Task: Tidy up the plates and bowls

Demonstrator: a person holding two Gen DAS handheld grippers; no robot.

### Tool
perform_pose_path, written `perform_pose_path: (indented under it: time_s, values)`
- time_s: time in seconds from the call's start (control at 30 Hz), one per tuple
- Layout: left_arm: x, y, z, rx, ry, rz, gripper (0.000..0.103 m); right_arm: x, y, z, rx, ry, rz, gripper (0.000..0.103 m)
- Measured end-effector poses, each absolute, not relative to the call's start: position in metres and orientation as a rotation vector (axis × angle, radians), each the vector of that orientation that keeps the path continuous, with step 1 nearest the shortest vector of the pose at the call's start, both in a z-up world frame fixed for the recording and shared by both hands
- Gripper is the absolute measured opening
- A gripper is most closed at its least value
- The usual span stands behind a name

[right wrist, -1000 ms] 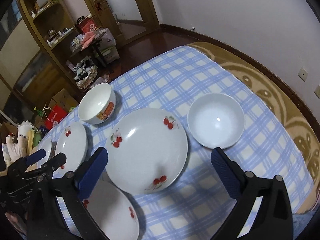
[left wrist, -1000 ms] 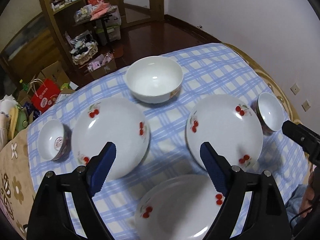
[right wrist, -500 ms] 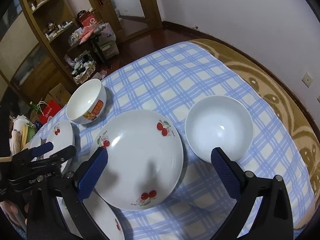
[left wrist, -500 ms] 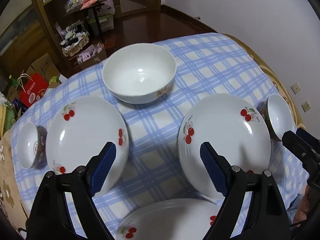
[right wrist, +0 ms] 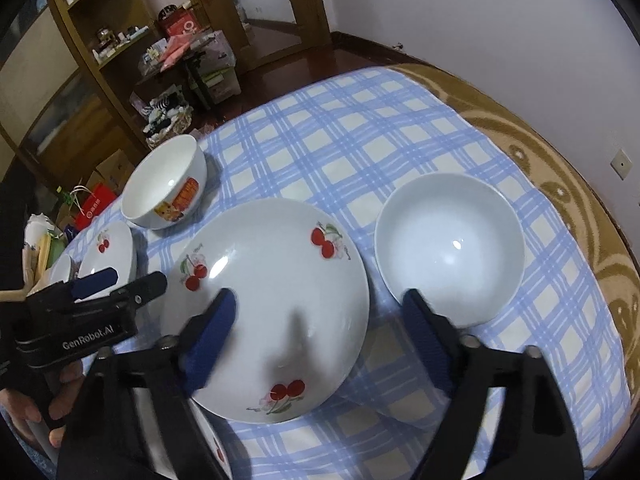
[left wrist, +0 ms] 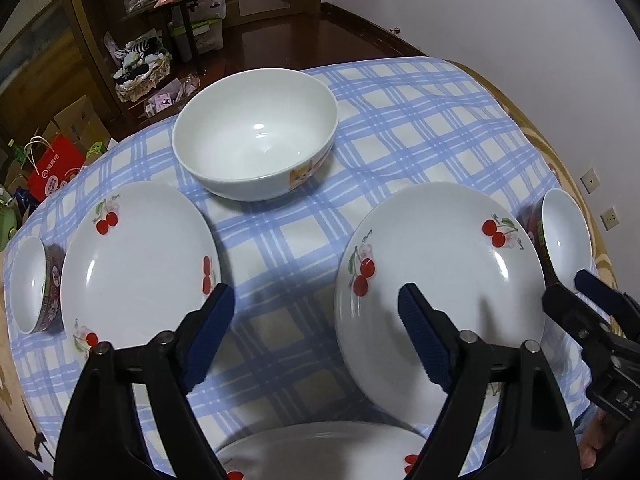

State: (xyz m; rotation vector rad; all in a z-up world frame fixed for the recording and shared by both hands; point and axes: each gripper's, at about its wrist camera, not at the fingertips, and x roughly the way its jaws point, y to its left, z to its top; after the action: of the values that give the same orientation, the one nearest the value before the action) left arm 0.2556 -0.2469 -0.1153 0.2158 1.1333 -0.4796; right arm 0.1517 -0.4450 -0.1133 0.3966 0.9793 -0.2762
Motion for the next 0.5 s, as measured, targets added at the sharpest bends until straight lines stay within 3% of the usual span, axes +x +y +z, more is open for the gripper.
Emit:
perform_pose_path:
  time_s: [0.17,0.27,0.43,0.5]
  values:
    - [0.256,-0.252,-0.122,0.245,1.138,-0.478,0.072,0.151,-0.449,-0.123,0.427,0.997,-0.266,0.068]
    - [0.254,-0.251,-0.127,0.244,1.154,-0.483,0.053,0.151,-0.452,-0.128,0.446,1.005,-0.254,0.054]
    - [0.254,-0.253,-0.136,0.236,1.166,-0.495,0.040,0.152,-0.453,-0.133,0.423,1.017,-0.272,0.037]
    - [0.254,-0.255,-0.139,0.238,1.172,-0.502,0.033,0.150,-0.456,-0.133,0.445,1.012,-0.264,0.037]
